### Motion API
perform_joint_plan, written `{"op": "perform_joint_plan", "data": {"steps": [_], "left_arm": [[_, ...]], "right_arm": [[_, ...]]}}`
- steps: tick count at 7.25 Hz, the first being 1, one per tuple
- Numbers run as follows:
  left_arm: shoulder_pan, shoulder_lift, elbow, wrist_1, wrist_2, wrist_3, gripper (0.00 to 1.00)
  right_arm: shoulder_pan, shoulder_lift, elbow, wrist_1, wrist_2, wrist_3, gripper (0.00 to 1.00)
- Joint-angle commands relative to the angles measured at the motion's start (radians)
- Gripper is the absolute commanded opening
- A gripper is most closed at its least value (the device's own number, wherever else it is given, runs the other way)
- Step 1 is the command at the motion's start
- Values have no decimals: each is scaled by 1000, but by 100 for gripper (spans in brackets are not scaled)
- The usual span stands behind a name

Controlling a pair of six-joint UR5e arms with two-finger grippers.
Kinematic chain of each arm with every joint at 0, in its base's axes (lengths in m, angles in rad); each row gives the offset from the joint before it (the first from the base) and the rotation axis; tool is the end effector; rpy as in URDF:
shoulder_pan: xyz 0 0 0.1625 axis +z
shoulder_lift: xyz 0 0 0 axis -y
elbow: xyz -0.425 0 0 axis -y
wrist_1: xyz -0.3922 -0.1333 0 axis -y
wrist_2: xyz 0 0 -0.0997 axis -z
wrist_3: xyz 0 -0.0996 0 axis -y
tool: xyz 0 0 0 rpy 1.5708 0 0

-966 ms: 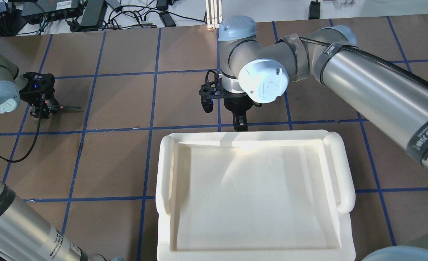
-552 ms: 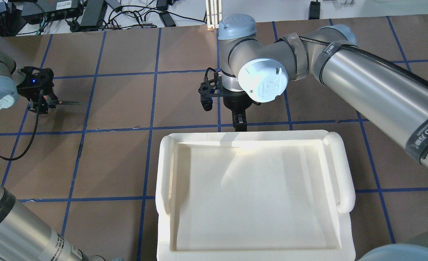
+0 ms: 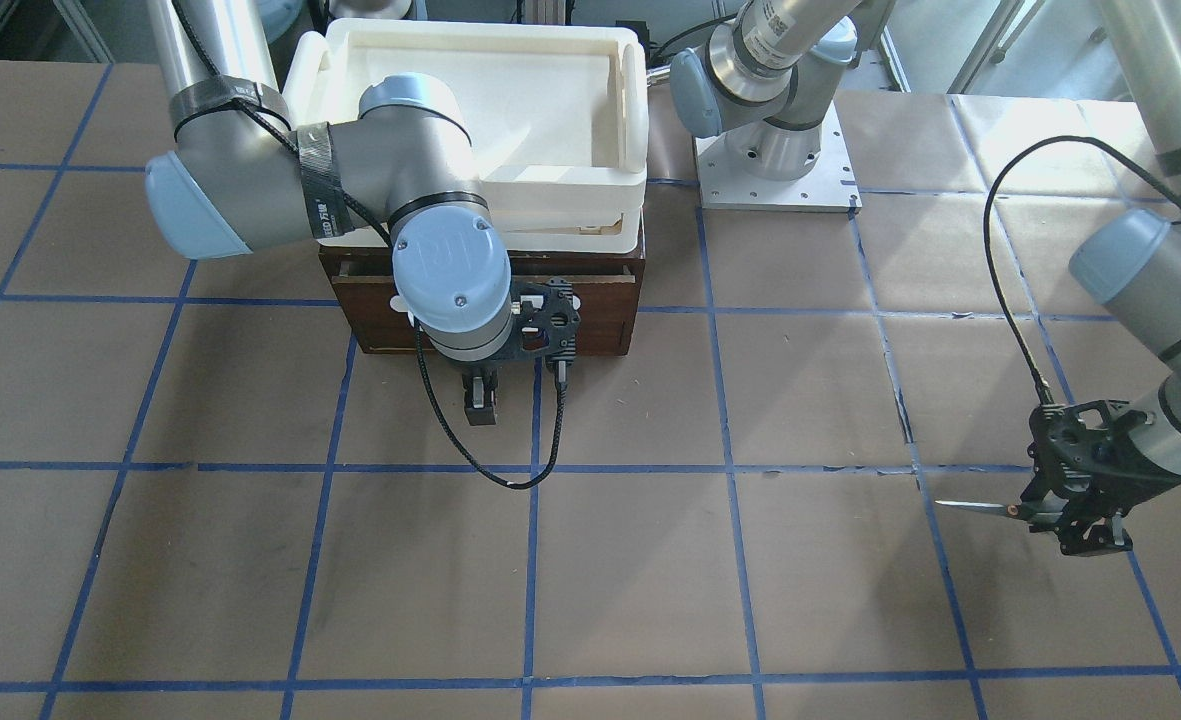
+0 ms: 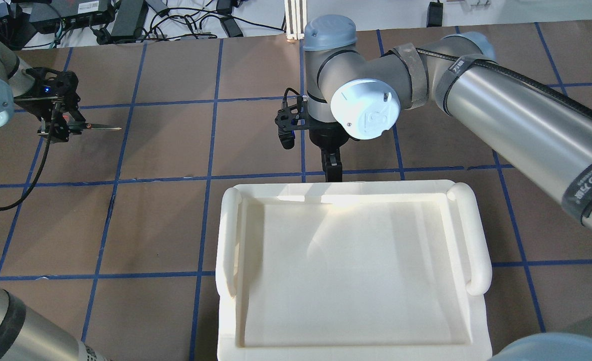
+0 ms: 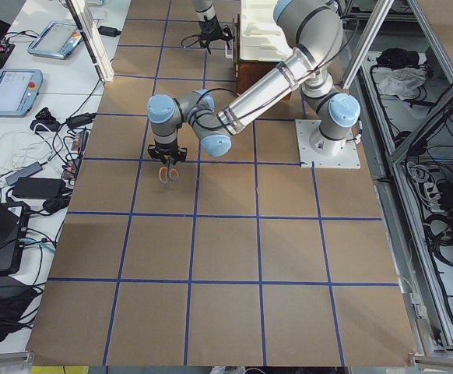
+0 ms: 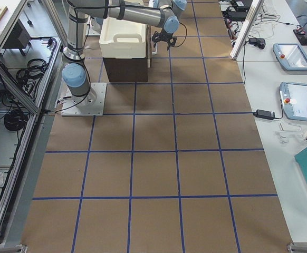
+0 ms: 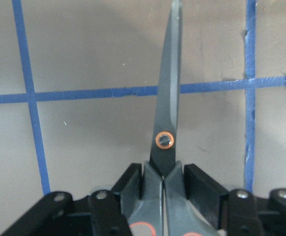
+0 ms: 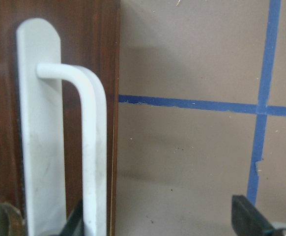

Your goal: Place scissors in drawer with both arms

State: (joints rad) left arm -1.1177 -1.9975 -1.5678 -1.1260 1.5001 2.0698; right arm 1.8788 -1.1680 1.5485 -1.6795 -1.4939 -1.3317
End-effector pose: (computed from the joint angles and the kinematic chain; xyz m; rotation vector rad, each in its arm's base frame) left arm 0.1519 -0.6325 0.2909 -2.2701 -2.1666 0.1158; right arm 0.3163 -0.5292 0.2854 -2.1296 2.0088 0.2938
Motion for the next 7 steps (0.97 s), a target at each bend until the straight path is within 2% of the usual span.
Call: {"op": "perform_joint_plan", "data": {"steps": [1, 4, 6, 7], "left_arm": [[-36, 104, 3, -141, -26, -94, 0], [-77, 144, 3, -179, 14, -103, 0], [-76, 144, 2, -186, 19, -102, 0], [-76, 147, 2, -184, 57, -102, 0]], "right_arm": [[-12, 13, -2, -37, 1, -1, 100], [-23, 19, -5, -57, 9, -1, 100], [-23, 71, -85, -66, 12, -1, 100], [-23, 85, -94, -68, 12, -1, 100]]}}
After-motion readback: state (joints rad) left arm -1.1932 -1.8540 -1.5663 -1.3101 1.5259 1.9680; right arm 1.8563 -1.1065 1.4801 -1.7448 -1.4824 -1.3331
